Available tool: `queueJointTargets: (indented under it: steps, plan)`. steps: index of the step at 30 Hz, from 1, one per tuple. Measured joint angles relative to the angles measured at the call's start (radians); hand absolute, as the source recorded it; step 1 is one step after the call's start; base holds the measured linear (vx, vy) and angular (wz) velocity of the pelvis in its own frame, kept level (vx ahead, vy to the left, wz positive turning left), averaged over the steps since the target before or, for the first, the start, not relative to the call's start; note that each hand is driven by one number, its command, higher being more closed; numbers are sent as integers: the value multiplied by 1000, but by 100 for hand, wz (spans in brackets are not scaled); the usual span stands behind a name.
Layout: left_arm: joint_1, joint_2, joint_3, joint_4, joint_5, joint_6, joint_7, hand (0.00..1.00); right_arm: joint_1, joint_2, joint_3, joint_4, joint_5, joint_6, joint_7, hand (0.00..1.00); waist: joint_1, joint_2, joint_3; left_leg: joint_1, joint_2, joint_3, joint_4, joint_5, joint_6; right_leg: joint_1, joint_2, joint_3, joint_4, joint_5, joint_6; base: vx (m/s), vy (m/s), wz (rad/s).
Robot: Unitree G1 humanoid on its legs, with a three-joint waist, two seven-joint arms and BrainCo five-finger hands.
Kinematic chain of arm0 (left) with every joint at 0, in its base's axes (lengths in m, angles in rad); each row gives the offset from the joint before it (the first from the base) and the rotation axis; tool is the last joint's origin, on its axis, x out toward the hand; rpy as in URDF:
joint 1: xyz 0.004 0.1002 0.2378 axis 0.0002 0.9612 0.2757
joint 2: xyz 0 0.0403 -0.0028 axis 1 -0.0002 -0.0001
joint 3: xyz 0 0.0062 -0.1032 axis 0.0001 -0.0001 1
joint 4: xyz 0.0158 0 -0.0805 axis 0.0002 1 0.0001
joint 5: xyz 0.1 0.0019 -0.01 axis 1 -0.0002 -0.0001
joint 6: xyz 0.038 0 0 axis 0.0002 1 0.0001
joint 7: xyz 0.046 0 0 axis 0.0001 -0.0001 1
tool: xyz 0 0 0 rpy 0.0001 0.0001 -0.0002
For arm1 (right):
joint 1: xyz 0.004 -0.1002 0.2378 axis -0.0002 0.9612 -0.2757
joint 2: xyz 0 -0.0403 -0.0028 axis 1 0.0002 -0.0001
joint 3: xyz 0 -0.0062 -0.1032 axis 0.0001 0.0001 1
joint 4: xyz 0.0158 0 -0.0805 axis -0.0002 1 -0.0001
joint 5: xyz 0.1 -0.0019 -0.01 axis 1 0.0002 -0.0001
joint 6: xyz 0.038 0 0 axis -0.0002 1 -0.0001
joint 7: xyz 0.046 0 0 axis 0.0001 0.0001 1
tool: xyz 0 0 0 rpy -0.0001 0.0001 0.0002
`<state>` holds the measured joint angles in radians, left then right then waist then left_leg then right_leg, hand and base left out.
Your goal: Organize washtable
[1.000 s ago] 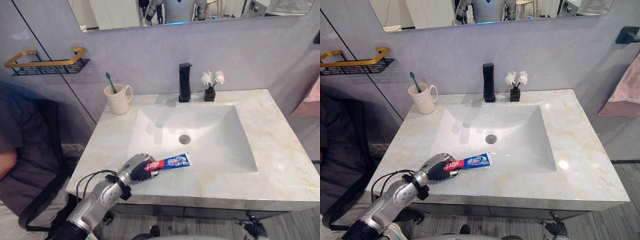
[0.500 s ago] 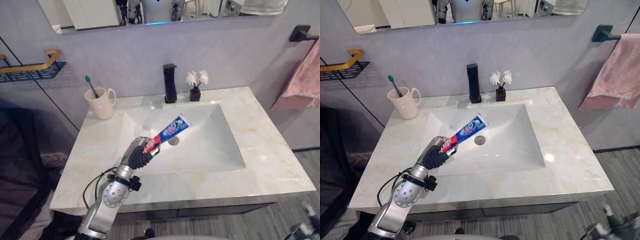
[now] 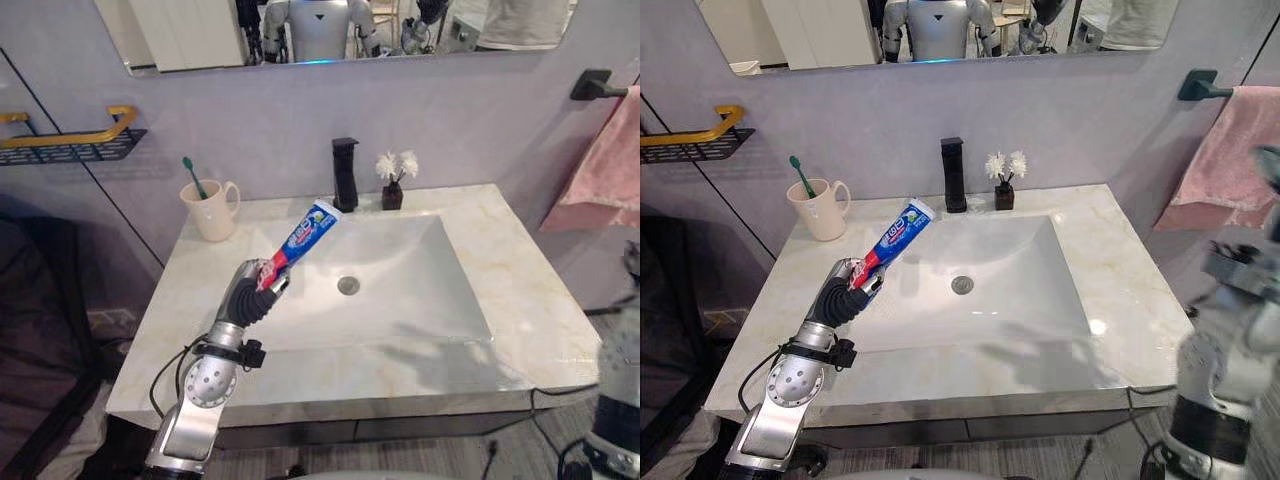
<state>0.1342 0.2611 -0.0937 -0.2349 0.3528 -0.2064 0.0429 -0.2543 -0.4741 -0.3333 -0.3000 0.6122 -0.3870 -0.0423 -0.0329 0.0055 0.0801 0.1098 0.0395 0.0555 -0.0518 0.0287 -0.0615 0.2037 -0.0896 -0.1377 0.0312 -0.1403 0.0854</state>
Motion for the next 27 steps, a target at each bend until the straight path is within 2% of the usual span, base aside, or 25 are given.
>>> queueJointTargets:
  steps: [1,4,7,10,22,27]
  plan:
    - [-3,0,-3,0,-1,0,0,100,-12,-2,53,0,7,6,15,0,3,0,0,0,-1,-1,0,0,0,0,-1,-1,0,0,0,-21,-4,6]
    - [-53,0,-18,0,-23,0,7,100,-22,9,247,8,9,70,86,0,30,0,0,-11,-13,-27,-2,11,10,3,-12,-30,1,0,0,-14,1,22]
    - [-82,0,-25,-4,-27,0,28,100,-25,58,336,54,15,110,113,0,49,0,0,-12,-22,-33,-3,14,14,6,-20,-43,2,0,0,-10,8,14]
    - [-84,0,-37,-21,-26,0,35,100,-25,110,404,99,23,155,133,0,50,0,0,-12,-28,-43,-13,21,22,7,-28,-55,3,0,0,-24,4,12]
    - [-89,-17,-125,-30,-23,2,66,100,-25,251,568,180,49,199,155,0,47,-10,9,-9,-52,-67,-42,49,40,3,-50,-81,10,1,10,-47,5,6]
    - [-129,-28,-200,-30,-3,3,66,100,-26,294,645,236,67,218,157,0,48,-13,11,-15,-59,-68,-44,55,45,-3,-56,-82,10,5,15,-41,4,1]
